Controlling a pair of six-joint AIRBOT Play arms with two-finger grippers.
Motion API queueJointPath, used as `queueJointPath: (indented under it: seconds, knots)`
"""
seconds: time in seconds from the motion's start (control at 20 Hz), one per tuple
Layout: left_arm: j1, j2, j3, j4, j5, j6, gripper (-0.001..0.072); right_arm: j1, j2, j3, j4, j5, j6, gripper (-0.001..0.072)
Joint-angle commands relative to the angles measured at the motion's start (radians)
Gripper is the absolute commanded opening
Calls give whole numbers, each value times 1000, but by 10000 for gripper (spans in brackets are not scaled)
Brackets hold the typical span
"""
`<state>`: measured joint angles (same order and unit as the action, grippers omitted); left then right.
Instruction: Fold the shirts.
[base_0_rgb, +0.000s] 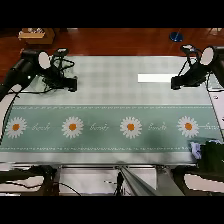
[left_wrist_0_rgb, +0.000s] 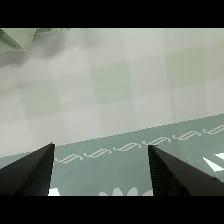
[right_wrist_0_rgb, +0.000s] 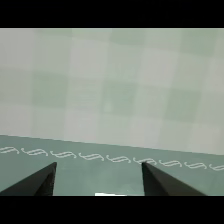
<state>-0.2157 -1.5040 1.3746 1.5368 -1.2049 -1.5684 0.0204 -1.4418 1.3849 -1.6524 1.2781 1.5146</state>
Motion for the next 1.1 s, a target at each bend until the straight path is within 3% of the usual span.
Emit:
queueJointPath:
  seconds: [0.0, 1.05]
  knots:
    - [-1, 0, 1, 0, 0, 0, 720, 0, 1, 1, 0, 0, 0, 613]
    - [-1, -5, 1, -15, 50, 0, 720, 0, 1, 1, -7, -34, 0, 613]
